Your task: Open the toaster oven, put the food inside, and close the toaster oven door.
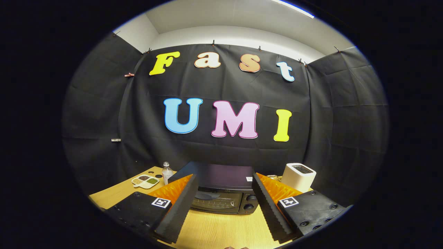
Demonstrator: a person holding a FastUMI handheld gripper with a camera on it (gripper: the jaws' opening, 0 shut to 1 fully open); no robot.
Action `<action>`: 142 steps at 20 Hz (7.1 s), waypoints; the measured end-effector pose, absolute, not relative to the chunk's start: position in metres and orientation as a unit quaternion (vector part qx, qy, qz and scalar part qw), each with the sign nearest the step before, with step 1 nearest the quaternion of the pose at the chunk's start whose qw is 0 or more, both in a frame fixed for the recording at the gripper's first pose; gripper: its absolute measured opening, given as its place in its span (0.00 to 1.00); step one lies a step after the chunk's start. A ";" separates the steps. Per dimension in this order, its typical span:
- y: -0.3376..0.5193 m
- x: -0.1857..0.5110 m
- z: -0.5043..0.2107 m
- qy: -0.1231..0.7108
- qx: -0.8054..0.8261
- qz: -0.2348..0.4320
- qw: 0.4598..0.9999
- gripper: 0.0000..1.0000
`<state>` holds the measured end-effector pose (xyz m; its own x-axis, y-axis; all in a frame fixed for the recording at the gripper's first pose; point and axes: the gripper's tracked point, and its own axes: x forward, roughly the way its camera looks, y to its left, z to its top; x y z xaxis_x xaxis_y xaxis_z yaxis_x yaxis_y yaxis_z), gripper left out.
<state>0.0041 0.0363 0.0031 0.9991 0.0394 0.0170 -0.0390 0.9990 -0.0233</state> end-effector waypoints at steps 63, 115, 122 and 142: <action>0.072 0.053 0.003 0.003 -0.039 0.066 0.997 0.97; 0.085 0.010 -0.245 0.271 -0.022 0.066 0.960 0.98; -0.028 0.004 -0.151 0.207 -0.038 0.049 0.976 0.98; -0.283 0.038 -0.279 0.402 0.199 0.028 0.893 0.90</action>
<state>0.0383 -0.2829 -0.2791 0.6751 0.2104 -0.7071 0.1093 0.9194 0.3779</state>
